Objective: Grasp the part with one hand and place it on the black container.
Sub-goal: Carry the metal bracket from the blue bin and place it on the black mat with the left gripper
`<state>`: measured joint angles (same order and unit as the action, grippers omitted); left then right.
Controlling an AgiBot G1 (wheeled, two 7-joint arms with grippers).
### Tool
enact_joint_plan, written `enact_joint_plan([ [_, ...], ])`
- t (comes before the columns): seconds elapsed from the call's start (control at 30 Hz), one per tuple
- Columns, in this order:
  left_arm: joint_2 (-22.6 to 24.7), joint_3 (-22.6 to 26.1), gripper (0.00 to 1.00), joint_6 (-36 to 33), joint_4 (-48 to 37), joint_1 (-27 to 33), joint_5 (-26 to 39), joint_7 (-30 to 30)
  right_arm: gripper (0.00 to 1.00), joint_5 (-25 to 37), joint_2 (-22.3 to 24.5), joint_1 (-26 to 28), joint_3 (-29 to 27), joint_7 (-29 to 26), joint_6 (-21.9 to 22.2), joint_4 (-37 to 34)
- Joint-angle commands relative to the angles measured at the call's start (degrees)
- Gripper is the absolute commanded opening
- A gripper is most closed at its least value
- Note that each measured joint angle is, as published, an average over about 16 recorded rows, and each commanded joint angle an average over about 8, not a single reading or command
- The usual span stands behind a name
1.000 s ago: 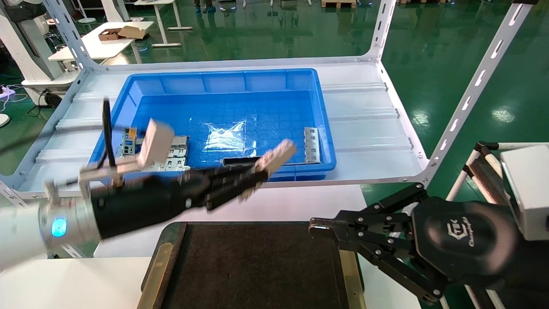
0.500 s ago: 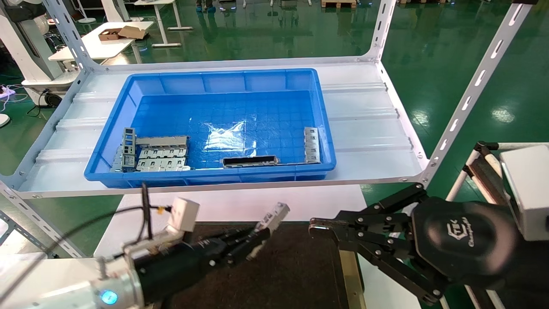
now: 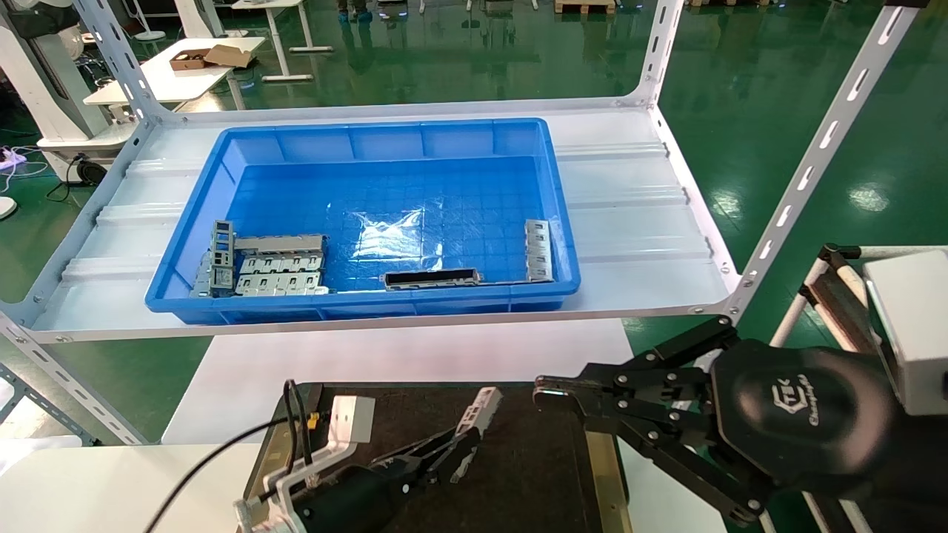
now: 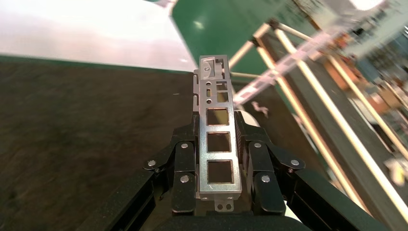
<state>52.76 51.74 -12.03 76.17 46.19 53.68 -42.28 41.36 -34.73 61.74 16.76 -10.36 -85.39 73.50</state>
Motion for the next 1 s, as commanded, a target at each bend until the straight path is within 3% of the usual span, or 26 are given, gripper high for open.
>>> enact_joint_plan([
  [0.03,1.13,0.73,0.0,3.44,-0.3,-0.92,0.54,-0.72,0.0,0.0,0.0,0.0,0.01,0.0,0.0,0.0],
  [0.43,10.15,7.04,0.0,20.65,-6.6,0.02,-1.83,-1.88,0.0,-0.03,0.02,0.01,0.05,0.02,0.02,0.0],
  [1.0,20.51,17.52,0.0,30.18,-20.96,7.5,-17.48,2.44,0.0,-0.07,0.04,0.02,0.1,0.05,0.05,0.0],
])
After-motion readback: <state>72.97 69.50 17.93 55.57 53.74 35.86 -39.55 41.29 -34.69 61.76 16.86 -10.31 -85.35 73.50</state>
